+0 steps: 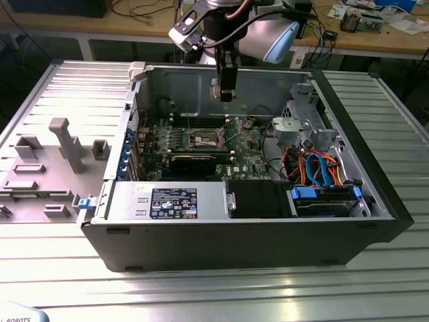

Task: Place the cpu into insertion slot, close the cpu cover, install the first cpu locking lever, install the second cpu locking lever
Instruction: 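Place the cpu into insertion slot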

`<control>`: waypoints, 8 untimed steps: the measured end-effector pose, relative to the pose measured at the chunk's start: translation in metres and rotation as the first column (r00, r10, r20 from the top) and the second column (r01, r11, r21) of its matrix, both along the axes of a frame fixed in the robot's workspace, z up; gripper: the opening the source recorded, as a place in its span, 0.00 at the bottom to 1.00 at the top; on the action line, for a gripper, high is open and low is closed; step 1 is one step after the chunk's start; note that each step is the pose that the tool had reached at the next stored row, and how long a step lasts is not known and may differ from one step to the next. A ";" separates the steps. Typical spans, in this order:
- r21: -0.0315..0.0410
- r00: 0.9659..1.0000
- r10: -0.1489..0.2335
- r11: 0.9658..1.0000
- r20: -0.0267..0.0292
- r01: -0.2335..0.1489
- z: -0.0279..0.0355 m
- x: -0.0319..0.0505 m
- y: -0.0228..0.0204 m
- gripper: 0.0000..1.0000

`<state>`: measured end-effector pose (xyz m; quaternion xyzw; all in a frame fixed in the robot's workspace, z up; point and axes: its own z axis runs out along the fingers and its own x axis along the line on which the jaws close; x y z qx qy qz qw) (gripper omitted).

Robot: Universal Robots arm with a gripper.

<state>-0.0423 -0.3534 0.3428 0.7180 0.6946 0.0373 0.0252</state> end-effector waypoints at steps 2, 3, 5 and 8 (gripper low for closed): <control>0.000 0.998 -0.060 0.998 0.000 0.060 -0.0044 0.0000 0.0000 0.54; 0.000 0.998 -0.067 0.998 0.000 0.067 -0.0049 0.0000 0.0000 0.54; 0.000 0.998 -0.068 0.998 0.000 0.068 -0.0049 0.0000 0.0000 0.54; 0.000 0.998 -0.068 0.998 0.000 0.068 -0.0050 0.0000 0.0000 0.54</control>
